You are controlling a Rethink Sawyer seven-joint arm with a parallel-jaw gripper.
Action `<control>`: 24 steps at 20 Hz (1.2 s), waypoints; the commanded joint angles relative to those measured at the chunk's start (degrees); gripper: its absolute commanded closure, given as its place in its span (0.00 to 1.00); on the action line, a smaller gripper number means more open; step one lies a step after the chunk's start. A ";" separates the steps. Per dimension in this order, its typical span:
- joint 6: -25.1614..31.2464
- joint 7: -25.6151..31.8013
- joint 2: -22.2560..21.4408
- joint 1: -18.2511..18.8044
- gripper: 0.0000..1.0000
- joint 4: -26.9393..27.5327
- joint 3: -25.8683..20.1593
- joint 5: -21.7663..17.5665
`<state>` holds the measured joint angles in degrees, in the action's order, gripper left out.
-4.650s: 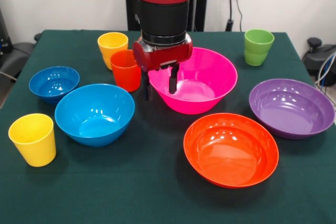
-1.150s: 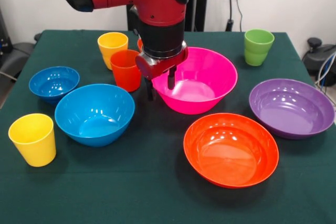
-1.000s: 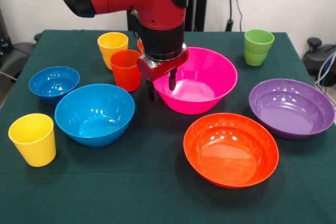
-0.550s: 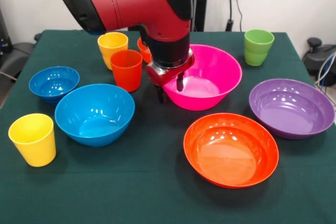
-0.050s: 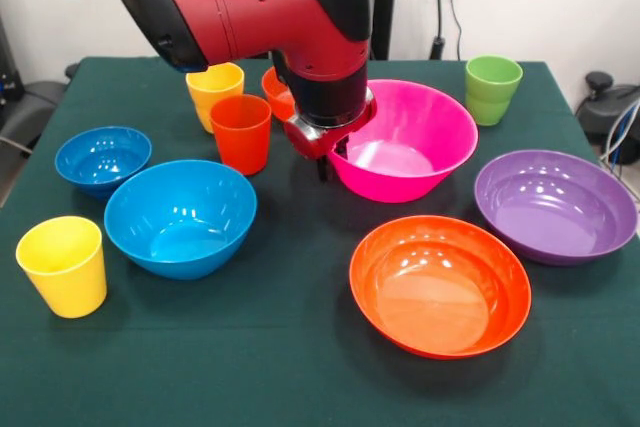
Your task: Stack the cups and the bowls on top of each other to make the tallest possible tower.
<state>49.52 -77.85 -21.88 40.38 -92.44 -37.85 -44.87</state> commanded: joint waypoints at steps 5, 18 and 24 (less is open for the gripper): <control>3.25 17.22 2.55 -0.68 1.00 1.41 0.89 -5.36; 5.51 22.00 -13.33 8.24 1.00 -7.05 -11.59 4.31; -1.65 16.75 -22.90 8.47 1.00 -10.09 -14.45 -1.01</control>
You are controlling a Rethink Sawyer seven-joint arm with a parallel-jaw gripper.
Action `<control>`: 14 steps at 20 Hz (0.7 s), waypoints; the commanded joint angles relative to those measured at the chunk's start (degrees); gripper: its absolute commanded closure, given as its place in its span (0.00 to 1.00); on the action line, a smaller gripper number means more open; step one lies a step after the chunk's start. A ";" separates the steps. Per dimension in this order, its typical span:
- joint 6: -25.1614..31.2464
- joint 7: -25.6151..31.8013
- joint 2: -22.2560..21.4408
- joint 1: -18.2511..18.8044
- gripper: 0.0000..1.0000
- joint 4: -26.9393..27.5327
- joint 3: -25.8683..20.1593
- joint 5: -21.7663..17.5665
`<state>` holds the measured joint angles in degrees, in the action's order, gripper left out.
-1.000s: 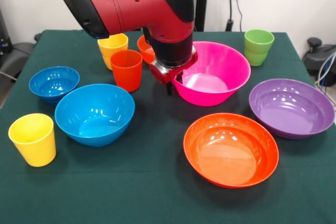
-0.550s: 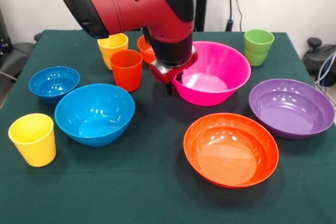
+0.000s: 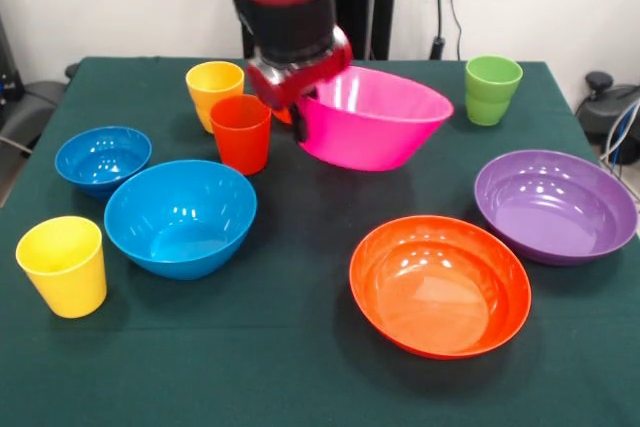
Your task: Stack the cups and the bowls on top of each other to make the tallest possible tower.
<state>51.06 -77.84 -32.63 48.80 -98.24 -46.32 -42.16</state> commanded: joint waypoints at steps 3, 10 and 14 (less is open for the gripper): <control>-2.64 16.14 -16.56 1.10 1.00 -6.57 -8.50 -2.00; -9.55 21.22 -21.21 4.22 1.00 -10.98 -18.15 -4.20; -20.03 12.94 -26.06 -0.20 1.00 -11.53 -16.33 -16.88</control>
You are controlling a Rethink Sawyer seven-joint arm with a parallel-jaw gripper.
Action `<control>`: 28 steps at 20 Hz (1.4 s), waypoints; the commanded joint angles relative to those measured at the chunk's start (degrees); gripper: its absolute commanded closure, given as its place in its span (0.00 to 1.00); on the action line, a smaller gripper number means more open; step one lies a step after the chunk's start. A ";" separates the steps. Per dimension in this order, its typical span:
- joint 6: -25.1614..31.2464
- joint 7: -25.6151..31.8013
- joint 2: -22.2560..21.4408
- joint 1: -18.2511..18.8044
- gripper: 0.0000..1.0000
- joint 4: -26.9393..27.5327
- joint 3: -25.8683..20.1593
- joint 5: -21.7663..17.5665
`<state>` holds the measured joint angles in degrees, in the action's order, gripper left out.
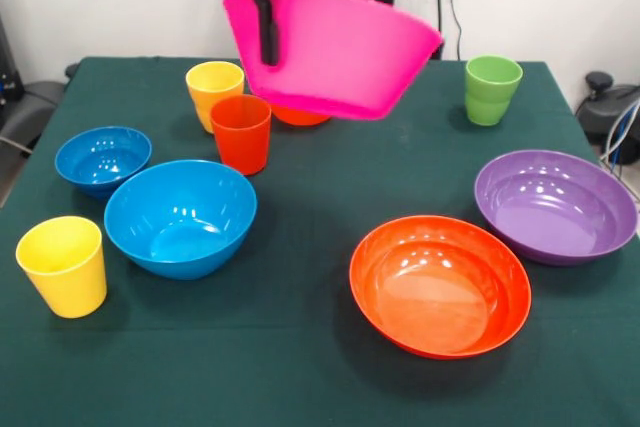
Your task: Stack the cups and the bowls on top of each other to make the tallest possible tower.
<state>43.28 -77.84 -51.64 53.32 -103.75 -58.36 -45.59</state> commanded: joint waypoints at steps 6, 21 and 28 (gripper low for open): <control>-23.29 0.89 -12.45 -9.16 1.00 -6.08 -0.61 -20.93; -28.62 -29.39 -14.17 -30.34 1.00 1.85 20.75 -52.16; -32.65 -38.47 -13.16 -30.91 1.00 1.07 21.14 -57.67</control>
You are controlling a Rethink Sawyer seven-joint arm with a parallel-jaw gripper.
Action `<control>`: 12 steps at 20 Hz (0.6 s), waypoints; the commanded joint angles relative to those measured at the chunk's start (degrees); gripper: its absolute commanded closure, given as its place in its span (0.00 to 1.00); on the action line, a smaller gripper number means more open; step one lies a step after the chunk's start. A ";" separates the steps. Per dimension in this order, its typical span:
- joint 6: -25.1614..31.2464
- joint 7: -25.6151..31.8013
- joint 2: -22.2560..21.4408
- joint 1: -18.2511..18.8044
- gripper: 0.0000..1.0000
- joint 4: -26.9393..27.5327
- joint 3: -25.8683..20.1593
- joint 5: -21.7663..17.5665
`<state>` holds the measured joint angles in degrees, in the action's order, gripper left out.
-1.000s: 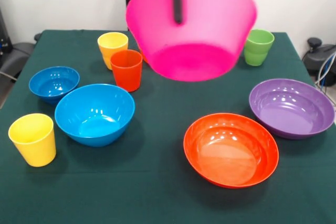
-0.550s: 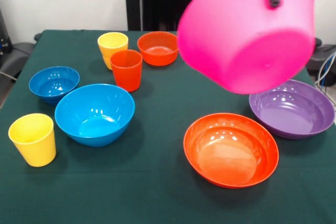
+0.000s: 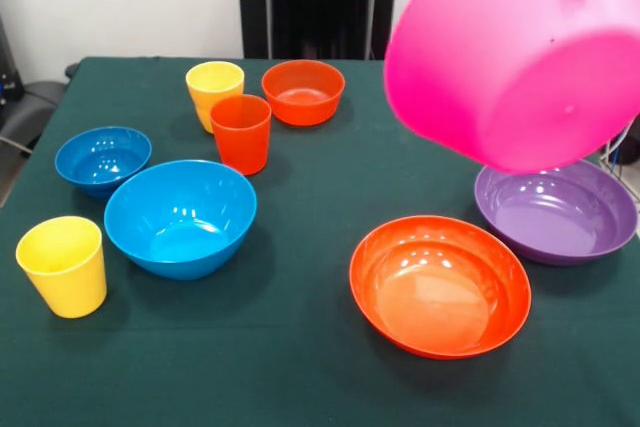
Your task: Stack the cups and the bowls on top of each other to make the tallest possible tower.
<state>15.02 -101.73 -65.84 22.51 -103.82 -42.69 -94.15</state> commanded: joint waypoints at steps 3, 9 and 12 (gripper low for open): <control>-9.62 -11.58 0.97 1.76 1.00 1.65 5.72 -4.54; -17.30 -6.48 1.52 1.86 1.00 3.26 8.62 1.55; -20.75 -2.23 1.82 0.28 1.00 4.09 12.15 5.54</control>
<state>0.04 -107.66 -65.78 24.29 -102.07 -36.28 -92.61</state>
